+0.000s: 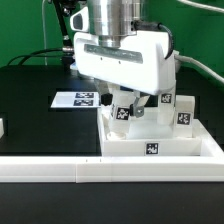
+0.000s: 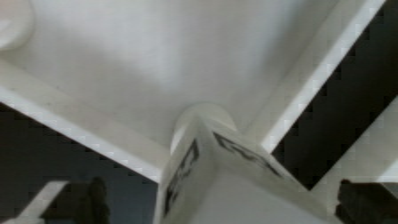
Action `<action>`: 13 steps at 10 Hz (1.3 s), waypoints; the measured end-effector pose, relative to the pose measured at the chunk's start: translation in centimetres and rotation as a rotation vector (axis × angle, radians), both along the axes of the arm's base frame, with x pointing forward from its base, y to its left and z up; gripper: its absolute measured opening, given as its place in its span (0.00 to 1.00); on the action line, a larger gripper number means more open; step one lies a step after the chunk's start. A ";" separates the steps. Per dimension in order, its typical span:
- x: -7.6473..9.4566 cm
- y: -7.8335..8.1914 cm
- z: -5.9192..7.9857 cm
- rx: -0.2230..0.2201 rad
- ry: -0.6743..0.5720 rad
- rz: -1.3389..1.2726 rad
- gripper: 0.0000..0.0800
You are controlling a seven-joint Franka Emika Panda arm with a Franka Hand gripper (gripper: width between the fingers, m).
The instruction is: Assemble square table
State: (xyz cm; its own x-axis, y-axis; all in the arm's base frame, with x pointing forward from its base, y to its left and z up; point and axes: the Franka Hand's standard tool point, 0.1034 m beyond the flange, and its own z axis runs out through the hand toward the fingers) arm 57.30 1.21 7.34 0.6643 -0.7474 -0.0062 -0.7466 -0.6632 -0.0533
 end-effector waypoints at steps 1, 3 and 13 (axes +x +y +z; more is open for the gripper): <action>0.0 0.0 0.0 -0.002 -0.002 0.061 0.81; -0.3 0.8 -0.1 -0.060 0.015 0.290 0.81; 0.0 -0.3 0.1 -0.103 0.015 0.973 0.81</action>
Offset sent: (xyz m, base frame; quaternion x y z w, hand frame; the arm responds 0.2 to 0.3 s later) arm -0.0100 0.0072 -0.0020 -0.0949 0.0301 -0.3318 0.9381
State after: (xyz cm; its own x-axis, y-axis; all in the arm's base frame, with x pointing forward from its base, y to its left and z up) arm 57.35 0.91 7.46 0.9914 0.1300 0.0148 0.1292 -0.9906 0.0440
